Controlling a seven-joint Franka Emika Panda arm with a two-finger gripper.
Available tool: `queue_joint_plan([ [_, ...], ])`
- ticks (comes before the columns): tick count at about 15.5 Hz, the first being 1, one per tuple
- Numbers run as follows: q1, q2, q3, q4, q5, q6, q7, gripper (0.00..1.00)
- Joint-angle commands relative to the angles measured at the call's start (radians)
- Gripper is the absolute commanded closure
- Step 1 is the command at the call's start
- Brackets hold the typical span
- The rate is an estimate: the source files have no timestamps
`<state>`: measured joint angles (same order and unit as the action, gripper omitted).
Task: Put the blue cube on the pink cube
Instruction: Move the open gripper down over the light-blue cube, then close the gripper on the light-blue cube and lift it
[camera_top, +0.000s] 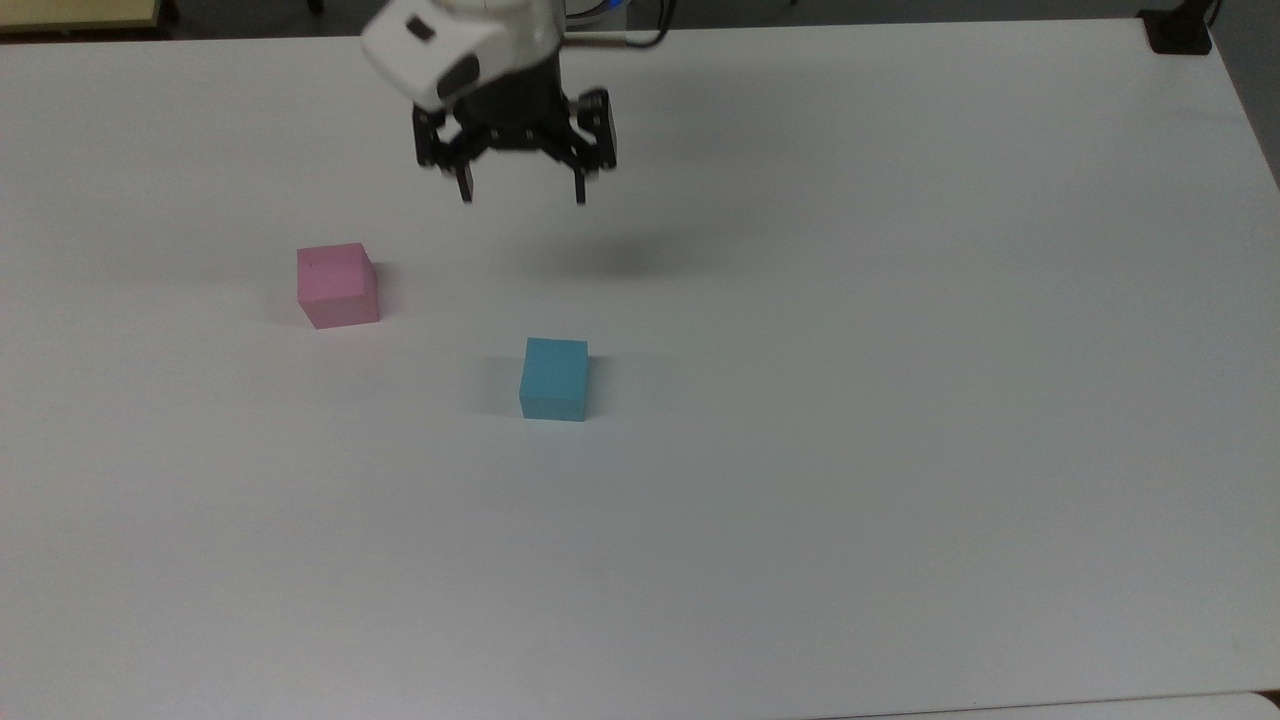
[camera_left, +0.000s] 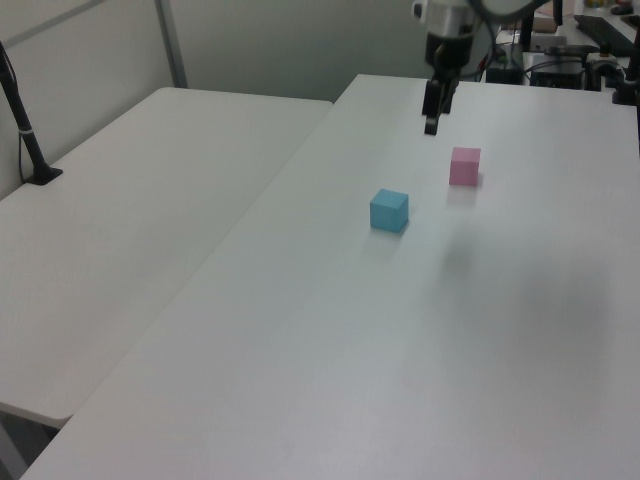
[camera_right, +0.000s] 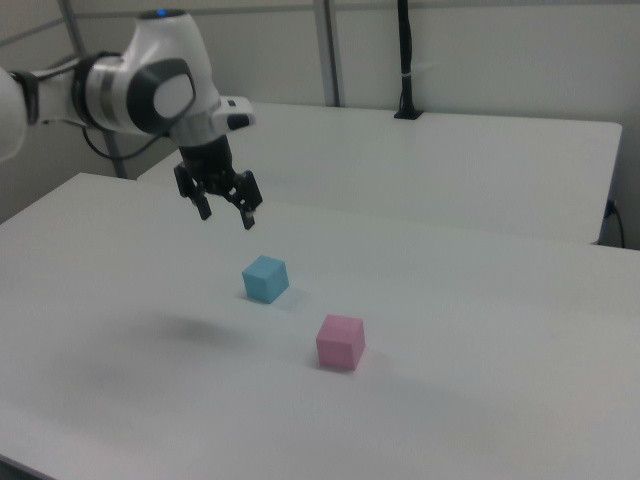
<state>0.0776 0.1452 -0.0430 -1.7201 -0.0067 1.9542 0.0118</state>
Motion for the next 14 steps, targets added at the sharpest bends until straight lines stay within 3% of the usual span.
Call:
queue_joint_plan([
  [1, 0.027, 0.118, -0.008, 0.062, 0.017, 0.061, -0.021, 0.0],
  [4, 0.024, 0.215, -0.008, 0.126, 0.008, 0.064, -0.019, 0.0],
  [8, 0.03, 0.298, -0.008, 0.117, 0.001, 0.205, -0.006, 0.0],
  [14, 0.054, 0.381, -0.009, 0.117, -0.001, 0.261, 0.048, 0.0],
])
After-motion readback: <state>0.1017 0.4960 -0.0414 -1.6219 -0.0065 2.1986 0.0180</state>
